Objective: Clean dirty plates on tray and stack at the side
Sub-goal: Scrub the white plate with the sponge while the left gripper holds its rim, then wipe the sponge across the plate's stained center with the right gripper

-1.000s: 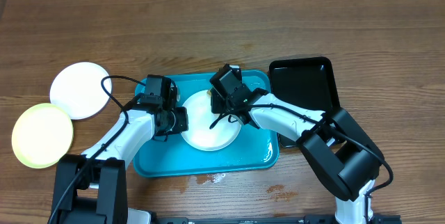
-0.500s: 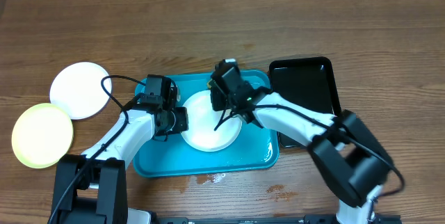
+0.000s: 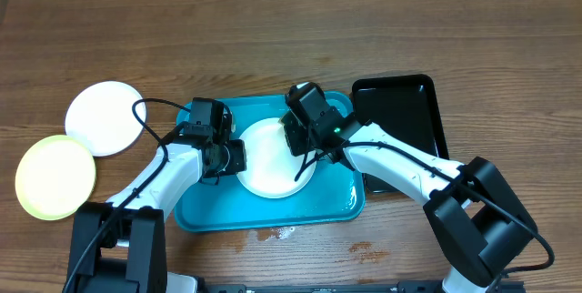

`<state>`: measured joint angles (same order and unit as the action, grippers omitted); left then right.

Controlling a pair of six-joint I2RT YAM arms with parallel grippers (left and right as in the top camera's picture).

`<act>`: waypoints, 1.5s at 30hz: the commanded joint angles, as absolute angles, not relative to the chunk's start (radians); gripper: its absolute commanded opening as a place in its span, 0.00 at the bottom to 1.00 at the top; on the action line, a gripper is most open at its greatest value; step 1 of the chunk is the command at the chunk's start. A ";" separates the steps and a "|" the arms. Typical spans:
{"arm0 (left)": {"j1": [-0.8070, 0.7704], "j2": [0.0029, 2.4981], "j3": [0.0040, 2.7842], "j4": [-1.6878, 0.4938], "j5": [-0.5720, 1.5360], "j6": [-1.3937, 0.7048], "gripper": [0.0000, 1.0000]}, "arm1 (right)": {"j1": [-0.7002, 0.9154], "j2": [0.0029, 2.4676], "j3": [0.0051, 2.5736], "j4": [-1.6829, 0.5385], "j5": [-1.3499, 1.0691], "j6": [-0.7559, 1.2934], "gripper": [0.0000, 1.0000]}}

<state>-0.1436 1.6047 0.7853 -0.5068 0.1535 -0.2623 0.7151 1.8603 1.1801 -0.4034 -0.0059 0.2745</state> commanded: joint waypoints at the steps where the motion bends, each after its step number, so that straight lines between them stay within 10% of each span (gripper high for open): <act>1: -0.144 1.649 0.748 -0.530 0.094 -0.258 0.04 | 0.713 1.872 1.176 -0.370 -0.110 0.117 0.04; 11: -0.144 1.649 0.748 -0.531 0.093 -0.258 0.04 | 0.712 1.982 1.175 -0.299 -0.064 -0.109 0.04; 45: -0.144 1.649 0.748 -0.537 0.093 -0.258 0.04 | 0.589 1.906 1.312 -0.365 -0.342 0.095 0.04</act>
<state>-0.1436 1.6051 0.7853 -0.5091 0.1535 -0.2623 0.5808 1.9583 1.2839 -0.3542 -0.3130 0.0048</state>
